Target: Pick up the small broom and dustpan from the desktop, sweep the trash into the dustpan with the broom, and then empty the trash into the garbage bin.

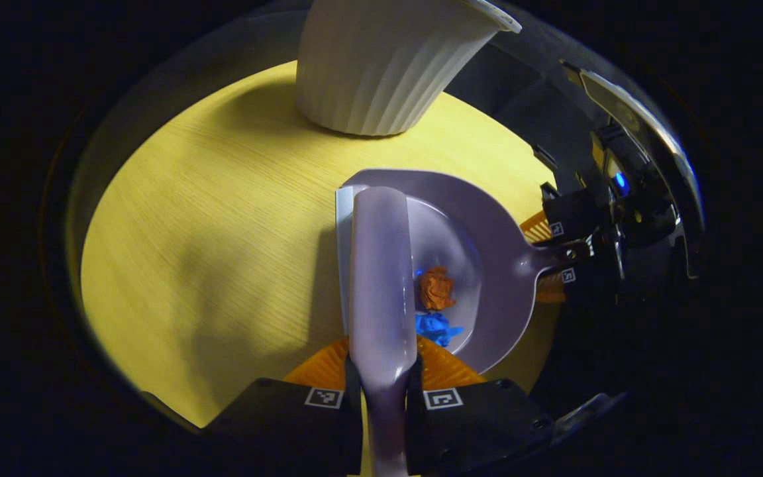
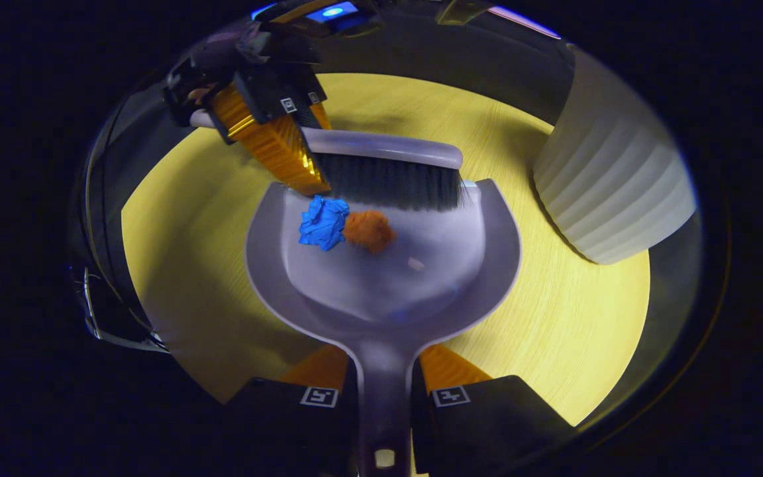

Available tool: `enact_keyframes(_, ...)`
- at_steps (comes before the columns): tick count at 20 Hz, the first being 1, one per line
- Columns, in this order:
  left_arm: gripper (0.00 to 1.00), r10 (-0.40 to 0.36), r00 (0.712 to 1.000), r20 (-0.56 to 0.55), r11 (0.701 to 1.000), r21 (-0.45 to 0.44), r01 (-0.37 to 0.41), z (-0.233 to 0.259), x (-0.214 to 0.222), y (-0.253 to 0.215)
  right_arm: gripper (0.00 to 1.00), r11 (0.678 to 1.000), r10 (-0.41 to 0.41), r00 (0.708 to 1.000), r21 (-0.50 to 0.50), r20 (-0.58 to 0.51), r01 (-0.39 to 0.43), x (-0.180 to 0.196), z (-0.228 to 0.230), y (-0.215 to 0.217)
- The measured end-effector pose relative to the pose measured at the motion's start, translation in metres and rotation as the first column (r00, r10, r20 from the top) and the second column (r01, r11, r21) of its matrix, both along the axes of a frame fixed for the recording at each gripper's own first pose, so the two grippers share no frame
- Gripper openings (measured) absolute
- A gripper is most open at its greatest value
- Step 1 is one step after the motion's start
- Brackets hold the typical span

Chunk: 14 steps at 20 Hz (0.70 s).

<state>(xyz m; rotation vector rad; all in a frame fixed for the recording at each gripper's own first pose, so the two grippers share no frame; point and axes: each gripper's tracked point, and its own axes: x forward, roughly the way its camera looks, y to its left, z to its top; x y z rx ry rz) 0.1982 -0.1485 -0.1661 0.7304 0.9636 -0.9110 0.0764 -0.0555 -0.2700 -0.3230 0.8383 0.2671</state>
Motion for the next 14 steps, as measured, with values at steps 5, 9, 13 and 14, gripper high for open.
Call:
enact_keyframes(5,0.3,0.218,0.971,0.095,0.961,-0.192,-0.197,0.029,0.002,0.028,0.36,1.0,-0.018,1.0,-0.006,0.017,0.018,-0.002,0.002,0.0)
enact_keyframes(9,0.3,0.392,0.907,0.152,0.886,-0.328,-0.328,0.046,-0.016,0.079,0.36,0.999,-0.036,0.998,-0.007,0.051,0.037,-0.012,0.016,0.001)
enact_keyframes(13,0.29,0.573,0.806,0.147,0.765,-0.448,-0.462,0.024,-0.047,0.137,0.36,0.999,-0.036,0.997,0.002,0.061,0.036,-0.018,0.032,-0.003)
enact_keyframes(14,0.3,0.603,0.786,0.137,0.742,-0.458,-0.489,0.013,-0.055,0.156,0.36,1.0,-0.031,0.997,0.0,0.065,0.031,-0.021,0.04,-0.002)
